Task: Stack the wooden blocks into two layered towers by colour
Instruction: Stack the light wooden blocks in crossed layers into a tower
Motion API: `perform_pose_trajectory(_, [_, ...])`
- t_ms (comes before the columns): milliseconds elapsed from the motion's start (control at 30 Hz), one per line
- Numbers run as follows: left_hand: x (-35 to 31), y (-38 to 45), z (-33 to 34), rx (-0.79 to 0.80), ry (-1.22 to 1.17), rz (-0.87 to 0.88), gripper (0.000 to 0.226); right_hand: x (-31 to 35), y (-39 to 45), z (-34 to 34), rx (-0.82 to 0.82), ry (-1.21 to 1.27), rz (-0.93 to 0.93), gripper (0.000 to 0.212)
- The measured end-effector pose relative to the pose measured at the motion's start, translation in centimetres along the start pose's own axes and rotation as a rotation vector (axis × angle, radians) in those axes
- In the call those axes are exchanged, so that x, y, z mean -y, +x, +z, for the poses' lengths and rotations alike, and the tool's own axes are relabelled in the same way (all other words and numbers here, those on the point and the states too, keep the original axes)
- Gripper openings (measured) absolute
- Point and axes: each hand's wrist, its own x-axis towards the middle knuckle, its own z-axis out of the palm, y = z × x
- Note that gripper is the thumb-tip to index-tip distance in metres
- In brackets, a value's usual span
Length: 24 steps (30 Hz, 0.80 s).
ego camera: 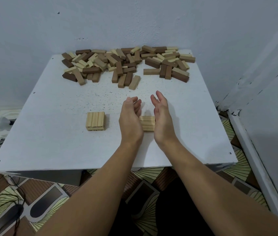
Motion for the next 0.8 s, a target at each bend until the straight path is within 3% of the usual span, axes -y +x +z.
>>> perform_pose_trajectory(333, [-0.1,0.0,-0.3,-0.001,0.045,0.004,0.050,0.2,0.1,-0.8,-0.040,0.009,0.014,0.052])
perform_pose_trajectory(467, [-1.1,0.5,-2.2,0.124,0.386,0.158,0.028,1.8,-0.2,-2.9,0.000,-0.266,-0.071,0.042])
perform_pose_trajectory(533, [-2.2,0.9,-3.8,0.250,0.651,0.226,0.034,2.6,-0.2,-4.6,0.065,-0.508,-0.135,0.039])
perform_pose_trajectory(667, [-4.2,2.1,-5.9,0.549,0.999,0.086,0.068,3.9,-0.2,-7.3,0.296,-0.879,-0.081,0.055])
perform_pose_trajectory(800, [-4.8,2.8,-5.6,0.606,1.129,0.110,0.082,4.0,0.0,-7.7,0.405,-1.013,-0.049,0.078])
